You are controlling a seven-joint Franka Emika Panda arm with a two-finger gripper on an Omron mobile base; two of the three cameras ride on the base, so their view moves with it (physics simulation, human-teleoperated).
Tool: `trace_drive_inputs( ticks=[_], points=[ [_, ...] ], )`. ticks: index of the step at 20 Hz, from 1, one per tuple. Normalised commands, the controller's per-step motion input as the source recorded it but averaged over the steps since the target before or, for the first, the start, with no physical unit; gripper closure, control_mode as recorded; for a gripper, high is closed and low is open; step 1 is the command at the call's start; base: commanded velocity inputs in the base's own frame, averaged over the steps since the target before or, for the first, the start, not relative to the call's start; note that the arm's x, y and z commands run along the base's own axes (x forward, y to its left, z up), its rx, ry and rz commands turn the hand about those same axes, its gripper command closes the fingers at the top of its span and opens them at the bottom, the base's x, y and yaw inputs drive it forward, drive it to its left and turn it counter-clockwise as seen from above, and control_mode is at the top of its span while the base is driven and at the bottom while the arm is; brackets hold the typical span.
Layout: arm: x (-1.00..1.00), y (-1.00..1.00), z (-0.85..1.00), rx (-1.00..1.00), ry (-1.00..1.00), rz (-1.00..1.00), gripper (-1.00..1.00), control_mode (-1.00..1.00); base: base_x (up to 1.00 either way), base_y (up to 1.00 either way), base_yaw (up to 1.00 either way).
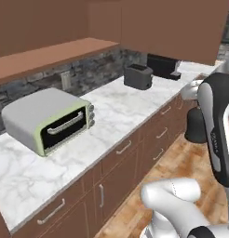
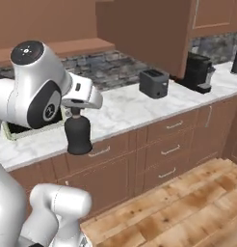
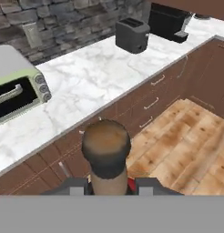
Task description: Get the candle and the liquor from the cabinet and move them to the dining counter.
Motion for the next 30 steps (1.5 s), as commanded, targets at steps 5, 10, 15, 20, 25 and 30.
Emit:
trace_drive_inputs(
  ticks=[5, 10, 15, 20, 25, 30],
  points=[
    [0.0, 0.0, 0.0, 0.0, 0.0, 0.0, 1.0, 1.0, 0.0, -0.01, -1.0],
    [0.0, 0.0, 0.0, 0.0, 0.0, 0.0, 1.0, 1.0, 0.0, -0.22, -0.94],
    [0.0, 0.0, 0.0, 0.0, 0.0, 0.0, 1.0, 1.0, 0.0, -0.21, -0.91],
    [0.0, 0.0, 0.0, 0.0, 0.0, 0.0, 1.0, 1.0, 0.38, -0.29, -0.47],
    [0.0, 0.0, 0.0, 0.0, 0.0, 0.0, 1.0, 1.0, 0.88, -0.55, -0.04],
    [0.0, 0.0, 0.0, 0.0, 0.0, 0.0, 1.0, 1.0, 1.0, -0.69, 0.0]
  ],
)
